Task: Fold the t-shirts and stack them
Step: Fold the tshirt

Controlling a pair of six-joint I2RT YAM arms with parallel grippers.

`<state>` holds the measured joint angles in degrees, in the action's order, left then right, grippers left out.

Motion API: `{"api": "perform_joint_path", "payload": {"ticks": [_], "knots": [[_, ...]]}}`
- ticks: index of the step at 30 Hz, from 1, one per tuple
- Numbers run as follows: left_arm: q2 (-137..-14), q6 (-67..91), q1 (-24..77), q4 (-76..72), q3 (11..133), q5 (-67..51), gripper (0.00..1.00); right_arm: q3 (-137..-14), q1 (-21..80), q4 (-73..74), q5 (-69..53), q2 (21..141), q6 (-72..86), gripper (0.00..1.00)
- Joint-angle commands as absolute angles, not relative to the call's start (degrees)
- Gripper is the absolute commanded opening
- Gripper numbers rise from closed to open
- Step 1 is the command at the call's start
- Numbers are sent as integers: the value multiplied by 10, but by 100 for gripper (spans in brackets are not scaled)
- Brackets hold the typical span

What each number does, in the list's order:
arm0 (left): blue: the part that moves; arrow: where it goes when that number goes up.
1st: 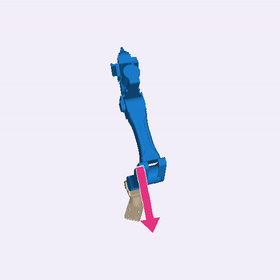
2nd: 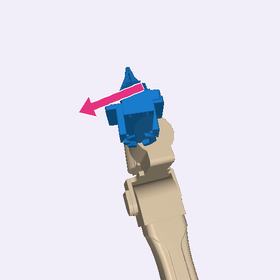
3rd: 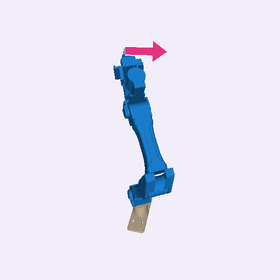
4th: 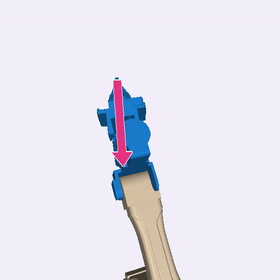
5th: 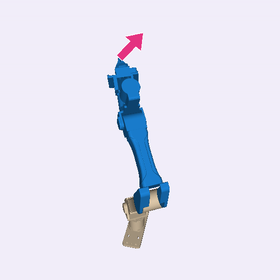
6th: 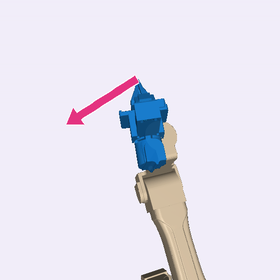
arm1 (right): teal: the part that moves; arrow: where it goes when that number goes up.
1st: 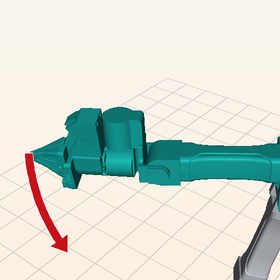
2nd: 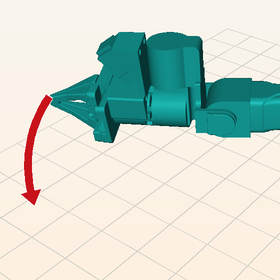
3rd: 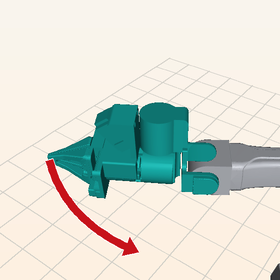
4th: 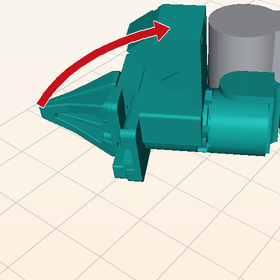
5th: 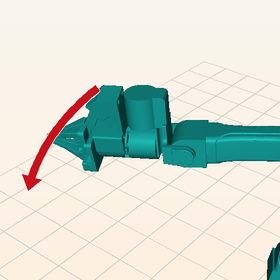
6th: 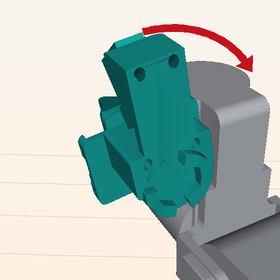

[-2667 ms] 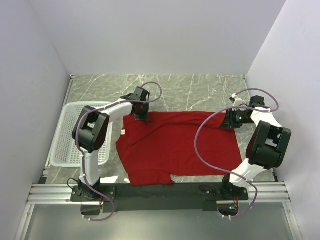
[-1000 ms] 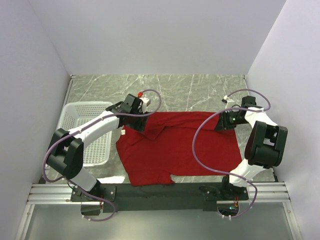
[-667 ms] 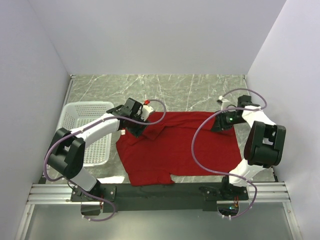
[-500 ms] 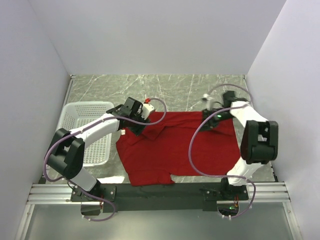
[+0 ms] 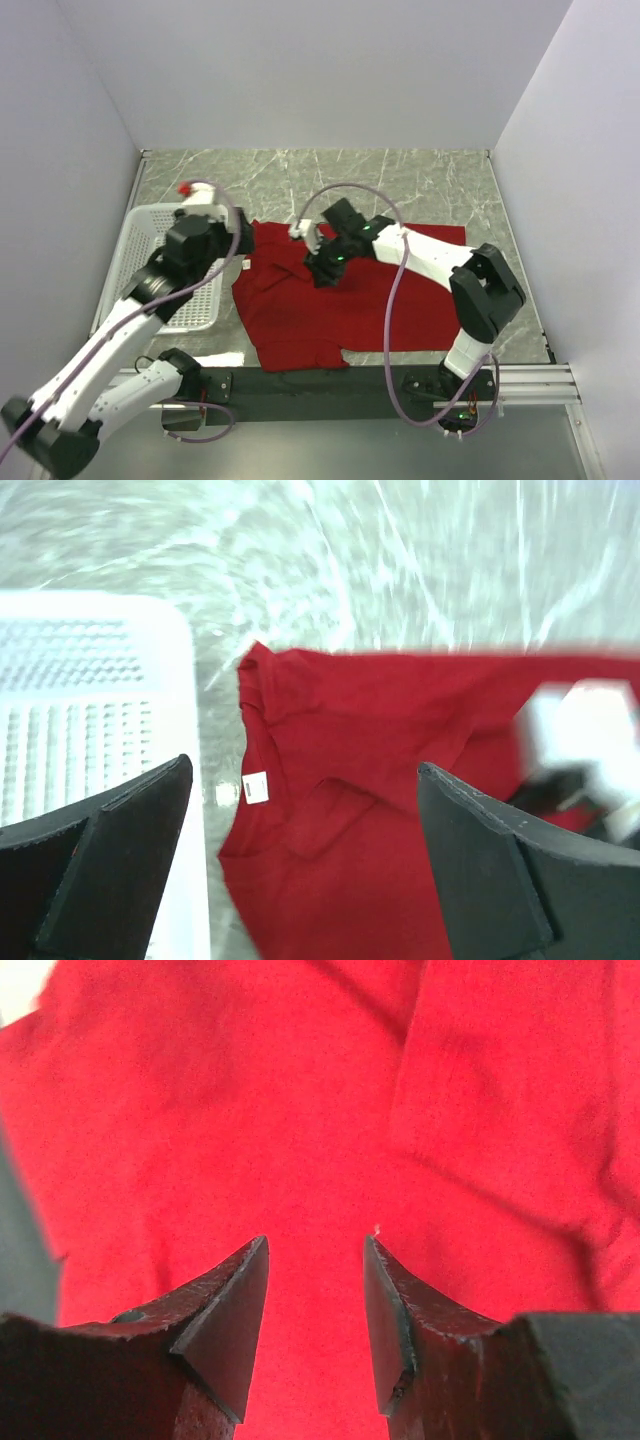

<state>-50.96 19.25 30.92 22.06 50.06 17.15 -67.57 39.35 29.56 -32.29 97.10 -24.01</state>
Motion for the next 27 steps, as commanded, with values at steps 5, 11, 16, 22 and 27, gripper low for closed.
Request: {"api": "perform_joint_path", "payload": {"ticks": [5,11,16,22,27], "knots": [[-400,366,297,316,483,258,99,-784,475,245,-84,1059,-209,50],[-360,384,297,345,471,264,99,-808,499,259,-49,1103,-211,49],[-335,396,296,352,458,258,100,-820,506,271,-41,1125,-207,45],[-315,408,296,352,444,255,99,-817,519,275,-34,1139,-202,43],[-314,410,296,349,439,250,100,-820,518,278,-24,1150,-199,35]]}}
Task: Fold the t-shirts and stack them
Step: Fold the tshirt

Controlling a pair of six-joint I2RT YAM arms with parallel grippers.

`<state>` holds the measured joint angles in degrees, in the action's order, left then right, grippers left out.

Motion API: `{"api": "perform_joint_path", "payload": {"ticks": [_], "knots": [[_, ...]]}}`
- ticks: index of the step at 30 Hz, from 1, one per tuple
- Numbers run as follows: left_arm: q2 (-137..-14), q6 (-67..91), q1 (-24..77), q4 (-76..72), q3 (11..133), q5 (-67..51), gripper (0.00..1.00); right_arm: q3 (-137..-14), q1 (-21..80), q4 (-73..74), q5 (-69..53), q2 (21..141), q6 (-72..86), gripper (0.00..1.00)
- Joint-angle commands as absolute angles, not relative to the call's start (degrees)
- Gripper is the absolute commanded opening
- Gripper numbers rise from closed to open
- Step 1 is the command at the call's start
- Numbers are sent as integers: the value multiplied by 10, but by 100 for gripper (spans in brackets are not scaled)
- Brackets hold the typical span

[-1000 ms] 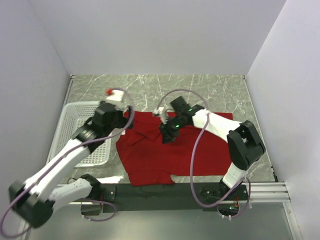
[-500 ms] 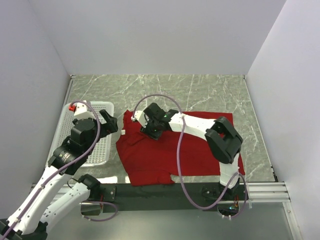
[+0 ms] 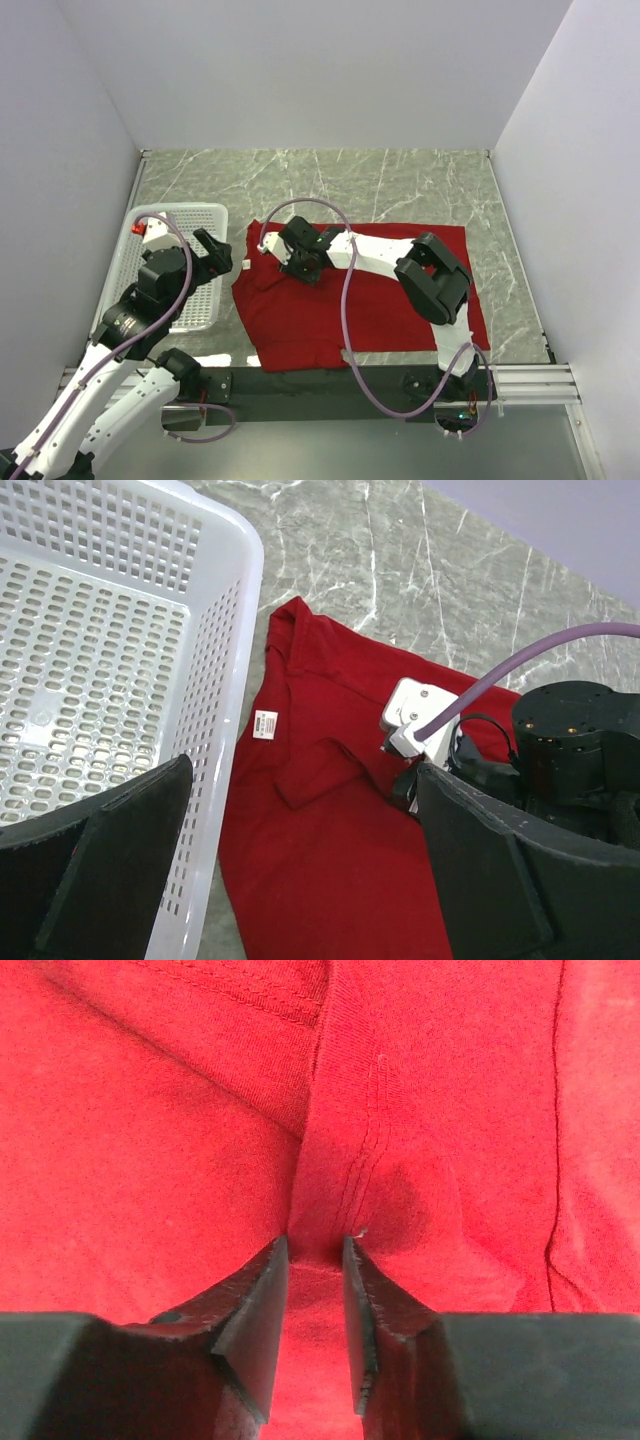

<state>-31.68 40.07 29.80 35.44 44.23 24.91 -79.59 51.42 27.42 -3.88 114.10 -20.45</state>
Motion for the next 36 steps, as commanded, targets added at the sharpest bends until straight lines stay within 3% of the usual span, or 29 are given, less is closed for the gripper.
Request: {"api": "perform_joint_path", "payload": {"ticks": [1,5,10,31,33,36], "knots": [[-314,410,296,349,439,249,99,-820,517,279,-24,1149,-200,32],[-313,410,296,346,439,248,99,-806,518,271,-21,1120,-204,12],[-314,408,296,339,435,243,99,-791,519,268,-28,1066,-215,0],[-363,385,296,274,410,171,100,-676,513,312,-127,964,-316,0],[-368,383,296,265,408,162,99,-672,512,312,-123,966,-315,3],[-385,379,296,251,403,144,99,-676,512,314,-125,972,-311,21]]}}
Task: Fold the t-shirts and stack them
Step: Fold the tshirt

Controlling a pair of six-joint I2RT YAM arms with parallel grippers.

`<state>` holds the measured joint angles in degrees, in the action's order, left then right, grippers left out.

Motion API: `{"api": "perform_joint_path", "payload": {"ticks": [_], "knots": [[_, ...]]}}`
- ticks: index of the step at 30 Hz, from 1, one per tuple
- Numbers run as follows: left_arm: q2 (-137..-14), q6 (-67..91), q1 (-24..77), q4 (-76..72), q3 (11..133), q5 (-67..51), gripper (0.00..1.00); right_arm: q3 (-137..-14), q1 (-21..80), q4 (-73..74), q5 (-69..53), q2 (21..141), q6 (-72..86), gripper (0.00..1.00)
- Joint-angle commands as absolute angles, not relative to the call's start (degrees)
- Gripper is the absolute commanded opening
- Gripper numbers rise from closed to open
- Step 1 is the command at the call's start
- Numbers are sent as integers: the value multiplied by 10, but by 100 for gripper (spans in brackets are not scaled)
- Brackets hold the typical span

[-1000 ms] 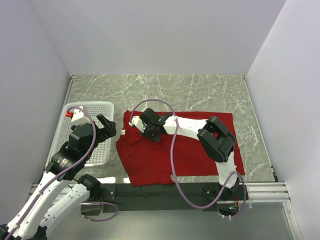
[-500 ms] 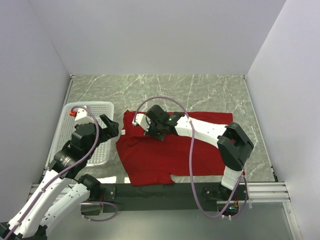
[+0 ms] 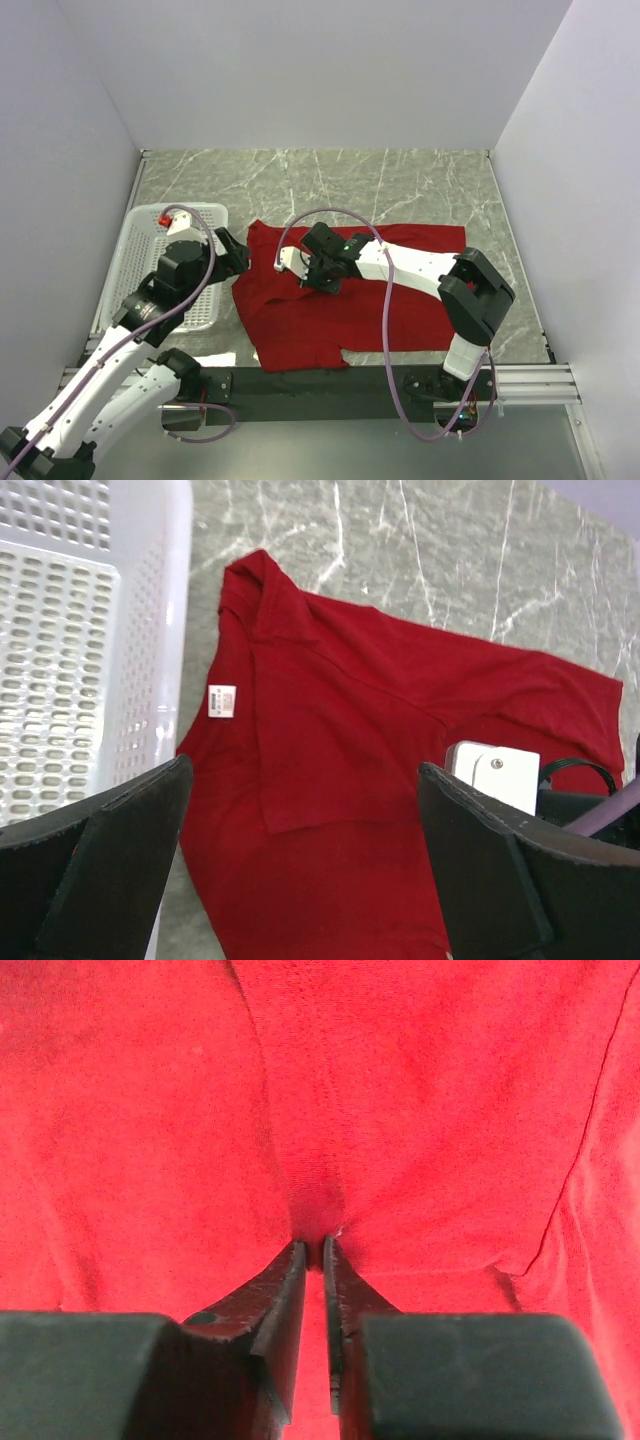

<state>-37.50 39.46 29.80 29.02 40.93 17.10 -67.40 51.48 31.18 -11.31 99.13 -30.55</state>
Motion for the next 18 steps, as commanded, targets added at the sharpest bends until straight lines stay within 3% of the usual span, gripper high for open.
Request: {"api": "perform_joint_path", "payload": {"ticks": [1,7,12,16,18], "knots": [[-395,379,296,250,404,141,99,-677,512,317,-128,972,-311,28],[-451,388,295,218,403,116,99,-704,435,347,-199,932,-282,42],[-565,411,279,179,453,112,96,-718,289,351,-286,897,-237,42],[-687,431,229,164,526,55,78,-683,154,325,-300,879,-176,42],[-760,436,213,163,550,52,75,-667,86,312,-301,865,-165,42]]}}
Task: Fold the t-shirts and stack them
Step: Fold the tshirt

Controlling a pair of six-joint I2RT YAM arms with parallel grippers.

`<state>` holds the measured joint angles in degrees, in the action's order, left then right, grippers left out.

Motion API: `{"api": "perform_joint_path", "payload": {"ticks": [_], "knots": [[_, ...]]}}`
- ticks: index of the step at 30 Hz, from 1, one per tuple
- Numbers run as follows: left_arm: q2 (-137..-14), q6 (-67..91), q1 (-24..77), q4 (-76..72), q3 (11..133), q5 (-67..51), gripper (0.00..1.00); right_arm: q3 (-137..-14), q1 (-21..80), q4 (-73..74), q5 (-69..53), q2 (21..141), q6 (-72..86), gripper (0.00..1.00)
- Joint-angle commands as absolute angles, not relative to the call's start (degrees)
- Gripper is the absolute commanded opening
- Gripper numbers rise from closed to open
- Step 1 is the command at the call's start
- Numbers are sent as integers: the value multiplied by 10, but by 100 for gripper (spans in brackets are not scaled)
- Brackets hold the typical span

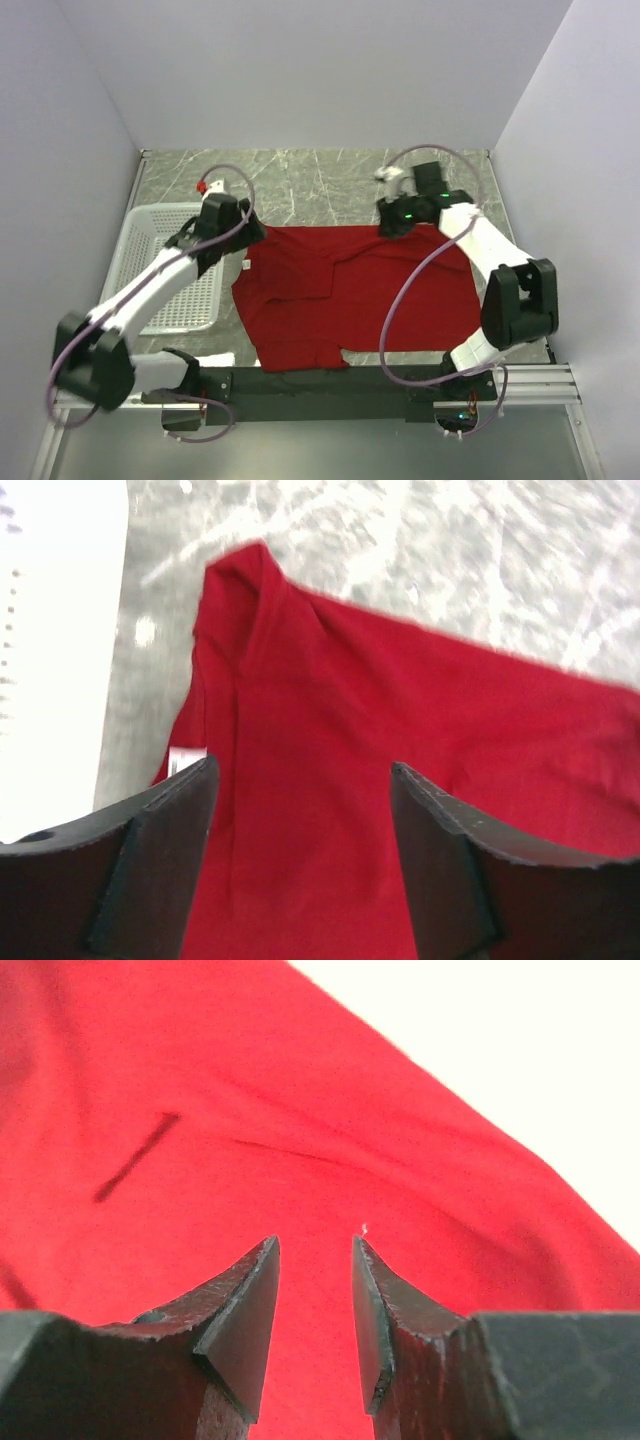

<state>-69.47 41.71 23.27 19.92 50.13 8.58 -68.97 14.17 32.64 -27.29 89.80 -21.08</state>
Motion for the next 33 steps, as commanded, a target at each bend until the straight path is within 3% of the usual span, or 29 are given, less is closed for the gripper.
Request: {"api": "perform_joint_path", "payload": {"ticks": [1,6,14,17,21,33], "knots": [[-783,438,210,165,578,56,73,-654,67,308,-301,860,-157,42],[-923,438,203,189,658,75,67,-628,-38,302,-316,850,-154,42],[-1057,468,194,277,773,170,64,-614,-88,302,-330,857,-156,42],[-1084,465,191,283,788,166,61,-616,-93,302,-330,861,-155,42],[-1103,459,185,280,799,154,49,-620,-98,302,-321,867,-156,42],[-1113,451,173,269,819,142,42,-642,-141,280,-251,914,-102,42]]}}
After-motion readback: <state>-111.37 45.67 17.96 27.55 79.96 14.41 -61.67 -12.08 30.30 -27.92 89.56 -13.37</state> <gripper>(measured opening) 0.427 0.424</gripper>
